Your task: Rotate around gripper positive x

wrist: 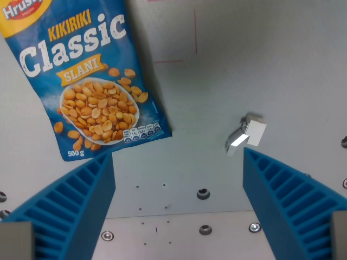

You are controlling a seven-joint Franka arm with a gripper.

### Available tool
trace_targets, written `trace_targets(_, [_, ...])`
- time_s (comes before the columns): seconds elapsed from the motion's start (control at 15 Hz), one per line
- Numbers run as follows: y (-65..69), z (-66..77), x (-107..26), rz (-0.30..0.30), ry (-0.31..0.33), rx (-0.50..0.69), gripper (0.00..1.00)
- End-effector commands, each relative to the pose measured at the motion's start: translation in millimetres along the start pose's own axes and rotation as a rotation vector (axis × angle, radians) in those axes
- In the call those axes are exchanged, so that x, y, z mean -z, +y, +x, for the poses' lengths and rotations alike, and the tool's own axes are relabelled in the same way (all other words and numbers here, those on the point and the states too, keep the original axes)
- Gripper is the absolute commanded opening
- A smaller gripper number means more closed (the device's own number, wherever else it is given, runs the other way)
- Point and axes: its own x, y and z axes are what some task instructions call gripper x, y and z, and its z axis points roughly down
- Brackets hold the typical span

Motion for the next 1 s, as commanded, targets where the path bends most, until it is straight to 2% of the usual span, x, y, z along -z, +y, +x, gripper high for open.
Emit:
trace_targets(0.07, [0.3,0.0,2.0,0.013,0.004,0.0,1.0])
trace_targets(1.0, [0.3,0.0,2.0,0.2,0.004,0.0,1.0])
